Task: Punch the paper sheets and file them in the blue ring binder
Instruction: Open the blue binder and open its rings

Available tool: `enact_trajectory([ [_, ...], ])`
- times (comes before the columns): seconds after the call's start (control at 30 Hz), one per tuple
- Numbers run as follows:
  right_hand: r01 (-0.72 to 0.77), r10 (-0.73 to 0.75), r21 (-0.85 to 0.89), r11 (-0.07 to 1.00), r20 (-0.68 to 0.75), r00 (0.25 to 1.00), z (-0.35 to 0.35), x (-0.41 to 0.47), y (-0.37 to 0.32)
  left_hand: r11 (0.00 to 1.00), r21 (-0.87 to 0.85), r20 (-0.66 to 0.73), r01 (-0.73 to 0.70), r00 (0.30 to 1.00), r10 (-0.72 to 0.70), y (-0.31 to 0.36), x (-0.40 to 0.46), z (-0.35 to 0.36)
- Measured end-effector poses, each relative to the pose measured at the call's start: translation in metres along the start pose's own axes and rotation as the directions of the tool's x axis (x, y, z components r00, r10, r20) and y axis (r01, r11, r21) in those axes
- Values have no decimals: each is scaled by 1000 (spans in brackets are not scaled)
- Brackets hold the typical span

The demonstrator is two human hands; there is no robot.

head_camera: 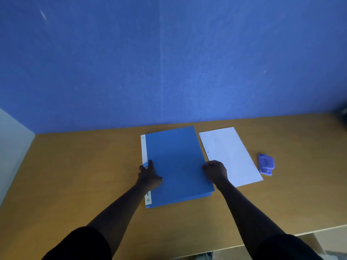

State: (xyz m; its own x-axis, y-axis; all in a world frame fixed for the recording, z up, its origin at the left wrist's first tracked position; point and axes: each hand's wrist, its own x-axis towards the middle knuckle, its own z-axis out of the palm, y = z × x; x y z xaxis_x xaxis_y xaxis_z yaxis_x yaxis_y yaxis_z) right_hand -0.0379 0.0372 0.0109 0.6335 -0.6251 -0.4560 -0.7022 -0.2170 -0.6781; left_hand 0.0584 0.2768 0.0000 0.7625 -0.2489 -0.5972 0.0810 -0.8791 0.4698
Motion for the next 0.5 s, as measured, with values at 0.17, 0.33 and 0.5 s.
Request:
enact_trajectory([
  [0.17,165,-217,371,914,103,971,-17,-18,-20,976,-216,-13,35,999,-38,7,-2,-14],
  [0.33,423,-491,394,816,86,867,-8,-40,-67,959,-263,-216,-105,975,47,51,-26,-52],
  [0.5,657,-702,306,689,52,711,29,-65,-106,934,-246,-374,-258,915,154,94,-61,-97],
])
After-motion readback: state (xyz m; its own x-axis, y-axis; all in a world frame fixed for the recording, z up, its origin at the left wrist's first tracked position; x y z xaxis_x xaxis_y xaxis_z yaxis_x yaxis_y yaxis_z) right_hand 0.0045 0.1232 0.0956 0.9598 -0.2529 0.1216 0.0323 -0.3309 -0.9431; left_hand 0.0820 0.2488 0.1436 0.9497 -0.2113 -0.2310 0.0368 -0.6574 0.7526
